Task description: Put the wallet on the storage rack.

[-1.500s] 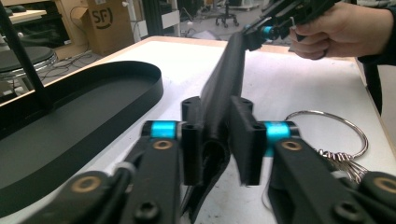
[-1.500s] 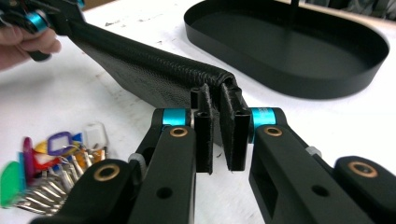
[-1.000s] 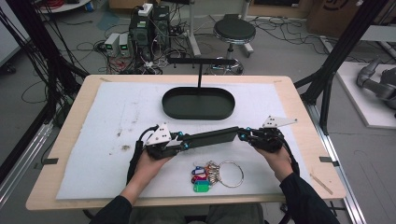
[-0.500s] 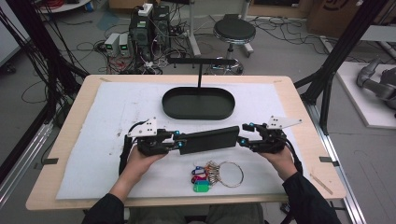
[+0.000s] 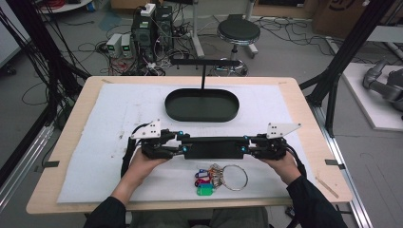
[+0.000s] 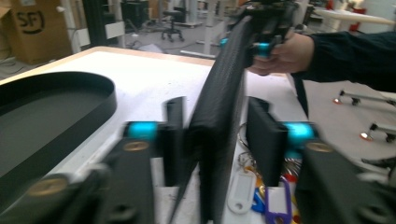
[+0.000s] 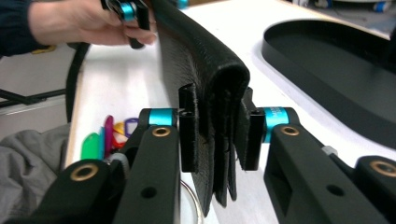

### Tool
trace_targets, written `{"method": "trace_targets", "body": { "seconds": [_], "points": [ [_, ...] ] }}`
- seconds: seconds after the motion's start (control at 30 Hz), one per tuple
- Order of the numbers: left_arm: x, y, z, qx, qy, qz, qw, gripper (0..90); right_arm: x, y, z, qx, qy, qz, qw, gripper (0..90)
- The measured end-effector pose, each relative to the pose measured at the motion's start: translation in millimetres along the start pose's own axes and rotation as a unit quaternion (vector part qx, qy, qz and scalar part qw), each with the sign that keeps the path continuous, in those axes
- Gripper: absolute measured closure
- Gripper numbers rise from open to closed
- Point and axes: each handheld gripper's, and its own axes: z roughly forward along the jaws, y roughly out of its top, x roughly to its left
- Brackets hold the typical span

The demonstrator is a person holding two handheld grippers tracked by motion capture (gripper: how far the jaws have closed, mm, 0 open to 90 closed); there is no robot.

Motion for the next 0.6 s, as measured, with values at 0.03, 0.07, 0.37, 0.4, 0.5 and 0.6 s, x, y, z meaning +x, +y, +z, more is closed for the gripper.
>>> {"method": "trace_targets", "body": {
  "seconds": [0.03, 0.07, 0.37, 0.4, 0.5, 0.6],
  "points": [
    [0.0, 0.0, 0.0, 0.0, 0.0, 0.0, 1.0, 51.6, 1.5, 0.6, -0.1, -0.004, 0.002, -0.003, 1.0, 76.3],
    [0.6, -1.3, 1.0, 0.003, 0.001, -0.003, 1.0, 49.4, 2.1, 1.0, -0.4, -0.007, 0.003, -0.009, 0.9999, 76.6],
    [0.1, -2.1, 5.1, 0.004, 0.006, 0.002, 1.0, 38.5, 1.5, 2.2, -7.7, -0.036, 0.027, 0.0, 0.999, 77.1],
    [1.1, -2.4, 5.3, 0.003, 0.005, 0.001, 1.0, 38.6, 1.7, 2.8, -8.8, -0.047, 0.031, 0.0, 0.9984, 77.1],
    [0.9, -1.8, 5.2, -0.007, -0.002, -0.001, 1.0, 39.7, 2.4, 3.2, -9.1, -0.053, 0.04, 0.004, 0.9978, 77.1],
    [-0.7, -1.4, 5.6, -0.011, -0.023, 0.009, 0.9996, 50.8, 3.4, 3.8, -8.7, -0.062, 0.055, 0.0, 0.9965, 77.1]
  ]
}}
